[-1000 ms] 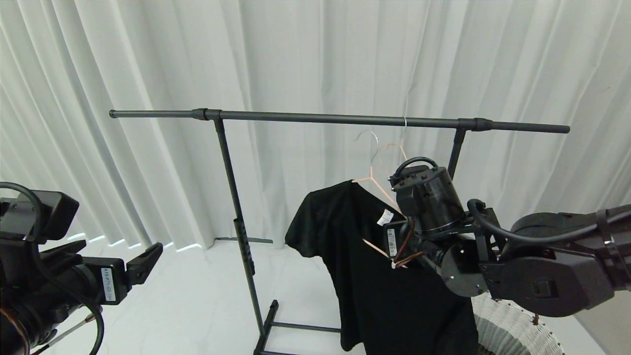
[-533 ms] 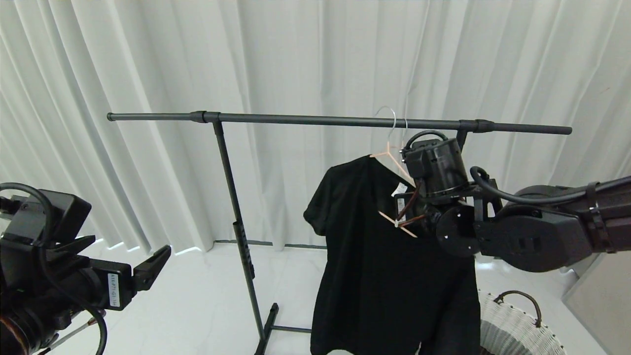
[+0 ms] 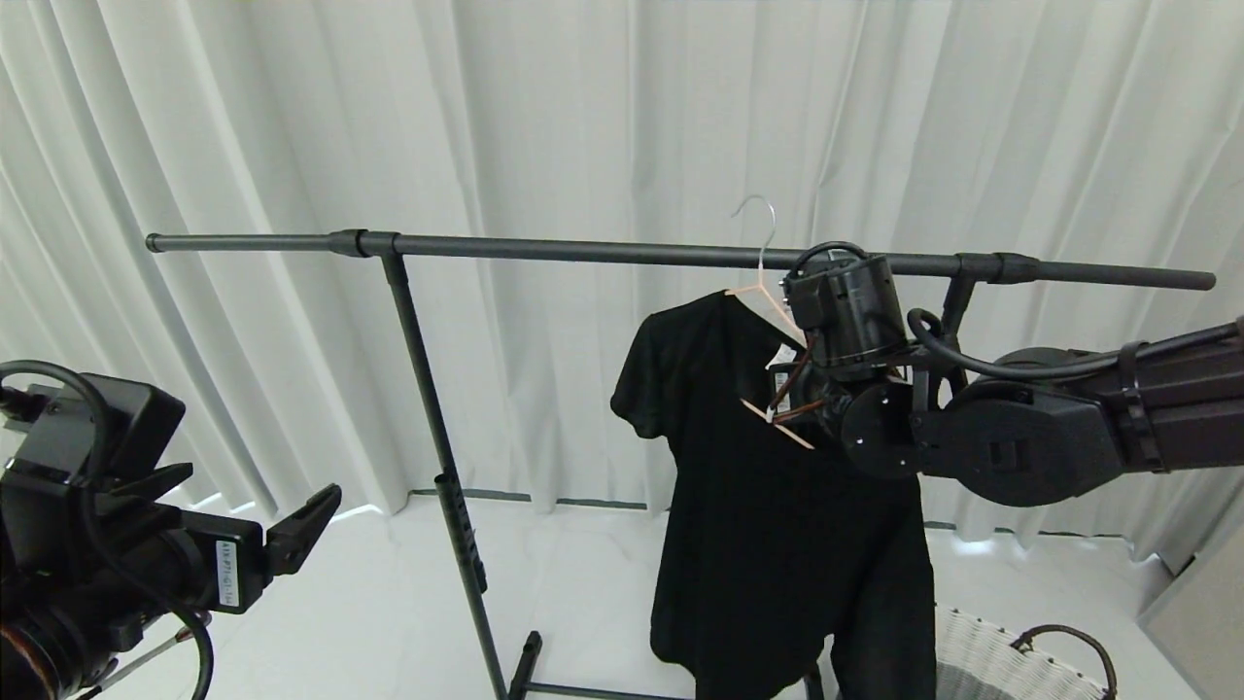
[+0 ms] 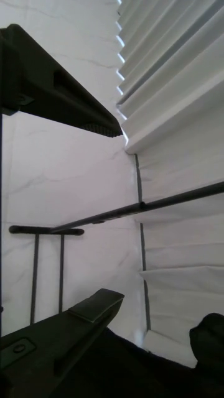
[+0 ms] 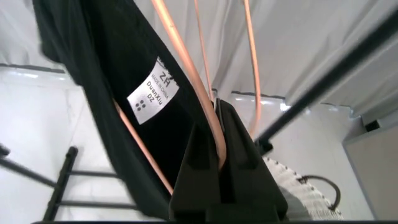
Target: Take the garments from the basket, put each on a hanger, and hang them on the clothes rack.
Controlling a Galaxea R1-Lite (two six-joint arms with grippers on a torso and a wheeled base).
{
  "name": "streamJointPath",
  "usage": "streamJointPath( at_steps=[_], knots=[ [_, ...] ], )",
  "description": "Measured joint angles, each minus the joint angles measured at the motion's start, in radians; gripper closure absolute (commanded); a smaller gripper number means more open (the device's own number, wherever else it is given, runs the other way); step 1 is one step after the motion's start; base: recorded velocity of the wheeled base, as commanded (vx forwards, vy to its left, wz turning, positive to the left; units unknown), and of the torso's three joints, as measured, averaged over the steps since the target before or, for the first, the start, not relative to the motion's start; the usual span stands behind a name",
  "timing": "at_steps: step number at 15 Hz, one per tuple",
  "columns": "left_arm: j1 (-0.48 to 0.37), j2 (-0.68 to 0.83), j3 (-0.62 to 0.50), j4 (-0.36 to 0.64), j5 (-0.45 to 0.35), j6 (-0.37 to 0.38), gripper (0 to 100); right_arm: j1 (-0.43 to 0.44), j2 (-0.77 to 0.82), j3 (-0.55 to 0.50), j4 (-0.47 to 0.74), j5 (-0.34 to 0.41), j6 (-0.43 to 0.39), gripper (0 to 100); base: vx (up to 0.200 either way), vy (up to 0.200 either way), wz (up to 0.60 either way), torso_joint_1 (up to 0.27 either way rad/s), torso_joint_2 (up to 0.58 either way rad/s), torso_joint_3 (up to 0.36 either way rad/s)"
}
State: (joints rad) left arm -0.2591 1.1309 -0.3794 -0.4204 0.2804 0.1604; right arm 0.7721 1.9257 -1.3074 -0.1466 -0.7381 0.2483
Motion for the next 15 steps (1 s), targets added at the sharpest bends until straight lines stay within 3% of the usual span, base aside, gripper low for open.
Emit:
streamJointPath(
  at_steps=[7, 15],
  knots=[
    [-0.006, -0.016, 0.003, 0.000, 0.000, -0.001, 0, -0.012, 0.026, -0.008, 0.002, 0.000, -0.049, 100, 0.000, 0.000, 0.00, 0.000, 0.00, 0.000],
    [-0.041, -0.024, 0.033, 0.000, 0.001, -0.011, 0, -0.037, 0.182, -0.204, 0.048, 0.002, -0.128, 100, 0.000, 0.000, 0.00, 0.000, 0.00, 0.000]
  ],
)
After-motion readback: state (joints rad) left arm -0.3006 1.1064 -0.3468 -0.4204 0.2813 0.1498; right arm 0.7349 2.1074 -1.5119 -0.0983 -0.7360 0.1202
